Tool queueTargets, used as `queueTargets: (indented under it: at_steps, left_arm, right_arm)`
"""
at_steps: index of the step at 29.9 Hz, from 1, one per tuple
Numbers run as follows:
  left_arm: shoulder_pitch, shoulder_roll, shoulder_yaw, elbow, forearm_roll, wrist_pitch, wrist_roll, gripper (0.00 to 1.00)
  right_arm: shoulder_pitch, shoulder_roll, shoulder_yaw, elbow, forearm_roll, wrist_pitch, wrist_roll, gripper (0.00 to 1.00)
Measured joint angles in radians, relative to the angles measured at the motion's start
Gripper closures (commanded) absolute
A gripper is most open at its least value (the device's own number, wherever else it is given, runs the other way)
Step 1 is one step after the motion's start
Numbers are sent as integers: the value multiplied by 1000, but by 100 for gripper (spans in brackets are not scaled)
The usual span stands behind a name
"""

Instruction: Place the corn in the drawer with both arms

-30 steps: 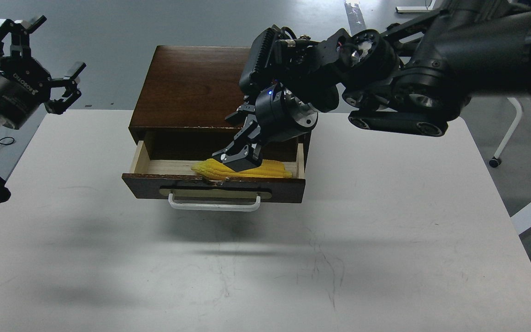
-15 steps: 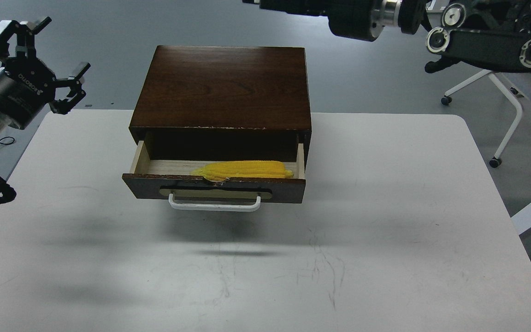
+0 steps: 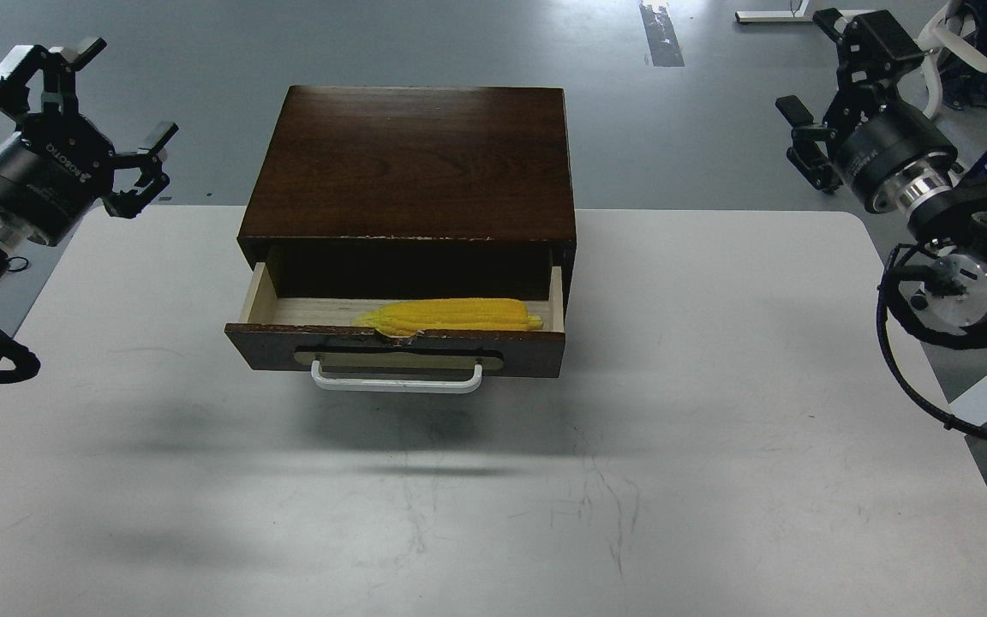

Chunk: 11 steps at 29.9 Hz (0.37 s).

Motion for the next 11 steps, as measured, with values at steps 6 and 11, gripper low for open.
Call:
queueTargets:
  at_steps: [6, 11]
  left_arm:
    - [17, -4, 0, 0, 0, 0, 0, 2]
    - [25, -10, 0, 0, 2, 0, 0, 1]
  right_arm:
    - [-161, 48, 131, -18, 0, 0, 0, 2]
    - [-191, 86, 157, -23, 0, 0, 0, 2]
